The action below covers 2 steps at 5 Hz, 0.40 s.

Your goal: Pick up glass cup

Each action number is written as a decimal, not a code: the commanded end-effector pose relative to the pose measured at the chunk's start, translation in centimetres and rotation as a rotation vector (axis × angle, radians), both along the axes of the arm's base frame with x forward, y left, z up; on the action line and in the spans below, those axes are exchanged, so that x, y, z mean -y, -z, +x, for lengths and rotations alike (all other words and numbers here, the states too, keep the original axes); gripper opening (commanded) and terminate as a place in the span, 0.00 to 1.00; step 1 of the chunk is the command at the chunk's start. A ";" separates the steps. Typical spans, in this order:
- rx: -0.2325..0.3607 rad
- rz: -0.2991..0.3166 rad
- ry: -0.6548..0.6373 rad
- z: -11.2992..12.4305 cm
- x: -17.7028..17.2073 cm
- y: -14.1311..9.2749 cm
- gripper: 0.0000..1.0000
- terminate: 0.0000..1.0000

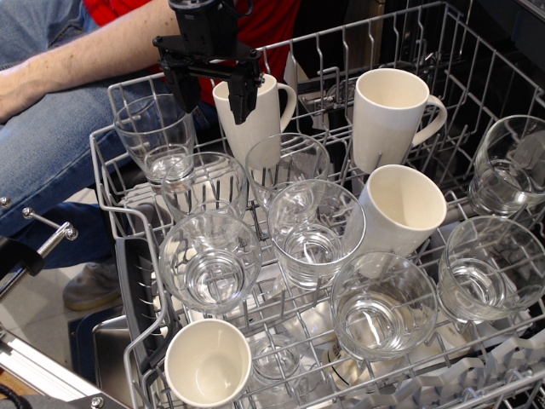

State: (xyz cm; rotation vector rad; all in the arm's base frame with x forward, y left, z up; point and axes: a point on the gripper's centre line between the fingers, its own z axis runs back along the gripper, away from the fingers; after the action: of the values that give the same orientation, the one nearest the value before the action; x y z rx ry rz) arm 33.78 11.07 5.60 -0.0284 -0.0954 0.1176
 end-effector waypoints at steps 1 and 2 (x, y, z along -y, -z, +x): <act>0.000 0.000 0.000 0.0 0.0 0.0 1.00 0.00; 0.013 0.031 0.016 0.3 0.2 2.4 1.00 0.00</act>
State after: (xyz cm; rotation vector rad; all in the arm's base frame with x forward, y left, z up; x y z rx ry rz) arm 33.65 10.82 1.39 -0.0119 -0.0739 0.1026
